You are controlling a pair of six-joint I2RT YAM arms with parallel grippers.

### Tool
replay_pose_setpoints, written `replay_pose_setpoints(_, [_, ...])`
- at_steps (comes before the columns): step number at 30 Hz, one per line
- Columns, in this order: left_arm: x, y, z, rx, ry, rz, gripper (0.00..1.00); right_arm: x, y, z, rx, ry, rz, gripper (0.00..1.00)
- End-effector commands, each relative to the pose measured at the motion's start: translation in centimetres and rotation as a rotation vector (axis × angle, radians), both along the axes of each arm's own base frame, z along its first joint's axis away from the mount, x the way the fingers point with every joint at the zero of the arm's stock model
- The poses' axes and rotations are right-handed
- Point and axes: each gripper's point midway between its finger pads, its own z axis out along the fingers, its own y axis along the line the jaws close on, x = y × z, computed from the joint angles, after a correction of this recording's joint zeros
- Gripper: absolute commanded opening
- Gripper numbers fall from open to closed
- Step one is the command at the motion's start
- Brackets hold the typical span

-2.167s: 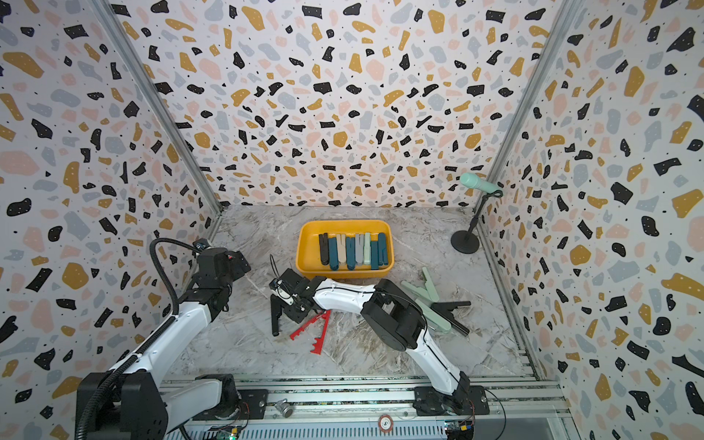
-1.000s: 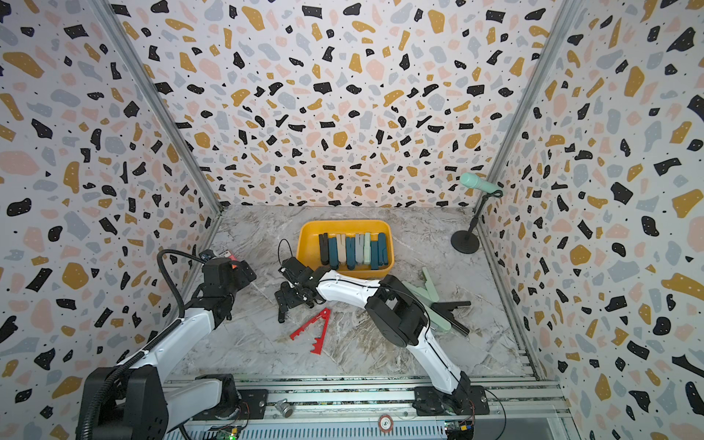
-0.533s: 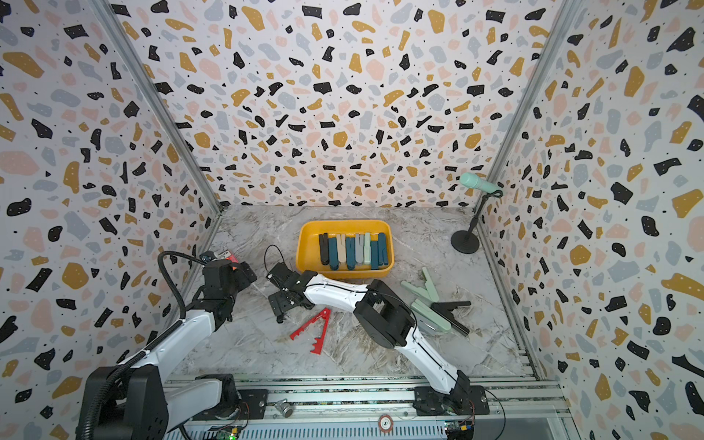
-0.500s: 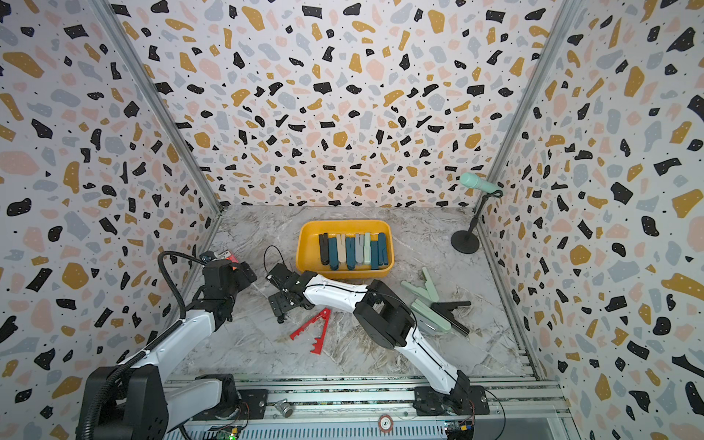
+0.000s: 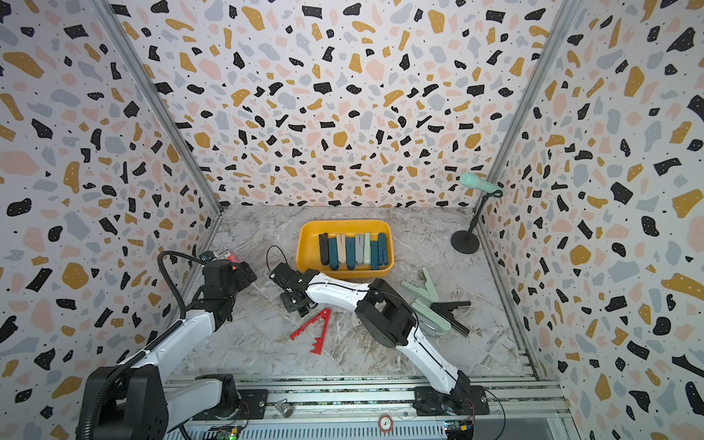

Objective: Put the pruning pliers into the storage box
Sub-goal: Pick up the pruning pliers from the center of the board, then place the pruning pliers in the storage box.

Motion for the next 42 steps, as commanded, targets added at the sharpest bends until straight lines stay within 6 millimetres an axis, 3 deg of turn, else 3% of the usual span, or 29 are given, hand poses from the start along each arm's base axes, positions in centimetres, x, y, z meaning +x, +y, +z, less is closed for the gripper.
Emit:
replay_pose_setpoints(1, [0.1, 0.2, 0.5, -0.009, -0.042, 0.014, 0.99, -1.2, -1.0, 0.1, -0.001, 0.057, 0.027, 0.04])
replay_pose_setpoints(6, [0.2, 0.3, 0.9, -0.005, -0.053, 0.021, 0.99, -0.9, 0.6, 5.7, 0.170, 0.020, 0.035, 0.04])
replay_pose_setpoints(12, [0.2, 0.3, 1.0, -0.003, -0.054, 0.014, 0.99, 1.8, -1.0, 13.2, 0.375, -0.067, -0.028, 0.05])
replay_pose_setpoints(19, [0.7, -0.4, 0.7, -0.031, -0.061, -0.013, 0.99, 6.3, -3.3, 17.5, 0.501, -0.154, -0.129, 0.08])
replay_pose_setpoints(22, [1.1, -0.9, 0.8, -0.051, -0.075, -0.036, 1.00, 9.4, -4.7, 17.6, 0.508, -0.173, -0.222, 0.09])
replay_pose_setpoints(26, [1.7, -2.5, 0.8, -0.074, -0.082, -0.096, 0.99, 12.3, -5.1, 15.6, 0.529, -0.135, -0.306, 0.12])
replay_pose_setpoints(35, [3.3, -7.2, 0.4, -0.111, -0.066, -0.269, 0.99, 16.2, -3.5, 12.1, 0.539, -0.091, -0.393, 0.20])
replay_pose_setpoints(42, [3.6, -8.2, -0.5, -0.118, -0.036, -0.303, 0.99, 18.1, -2.4, 10.2, 0.519, -0.069, -0.433, 0.30])
